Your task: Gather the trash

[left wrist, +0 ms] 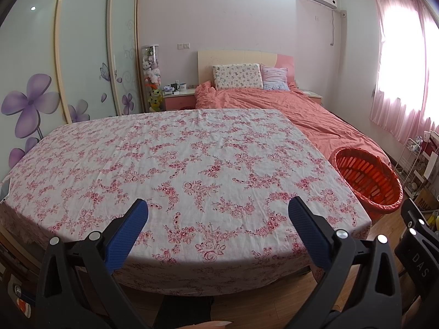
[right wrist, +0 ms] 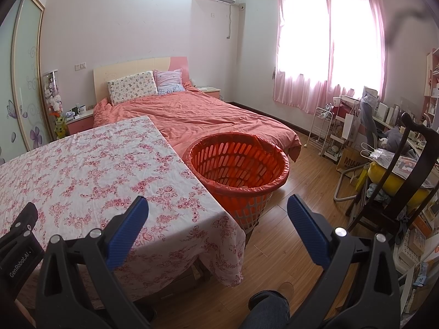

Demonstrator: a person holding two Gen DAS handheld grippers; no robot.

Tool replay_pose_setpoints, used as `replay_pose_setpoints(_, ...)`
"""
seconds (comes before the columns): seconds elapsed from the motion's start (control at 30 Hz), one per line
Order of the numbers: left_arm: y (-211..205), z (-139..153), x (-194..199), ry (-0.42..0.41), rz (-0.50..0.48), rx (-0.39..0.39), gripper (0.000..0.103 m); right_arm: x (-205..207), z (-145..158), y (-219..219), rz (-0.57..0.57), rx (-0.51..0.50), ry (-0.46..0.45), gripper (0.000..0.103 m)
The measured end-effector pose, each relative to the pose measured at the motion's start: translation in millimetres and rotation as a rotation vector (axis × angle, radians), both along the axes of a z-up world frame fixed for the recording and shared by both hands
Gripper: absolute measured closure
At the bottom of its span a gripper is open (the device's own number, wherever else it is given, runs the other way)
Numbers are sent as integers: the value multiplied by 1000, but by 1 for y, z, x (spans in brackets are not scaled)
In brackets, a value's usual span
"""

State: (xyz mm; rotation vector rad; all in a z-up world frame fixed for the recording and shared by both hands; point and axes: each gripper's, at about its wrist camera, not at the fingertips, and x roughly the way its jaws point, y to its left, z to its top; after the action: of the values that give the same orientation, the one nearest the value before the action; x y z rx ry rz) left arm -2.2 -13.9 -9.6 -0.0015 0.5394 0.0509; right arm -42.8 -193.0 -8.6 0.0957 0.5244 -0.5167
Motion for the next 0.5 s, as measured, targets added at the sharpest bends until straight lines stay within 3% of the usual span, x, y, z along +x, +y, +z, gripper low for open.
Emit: replay_pose_setpoints(0.5, 1, -4, -1, 2, 0, 3, 2, 0, 0, 0, 0, 0, 1, 4)
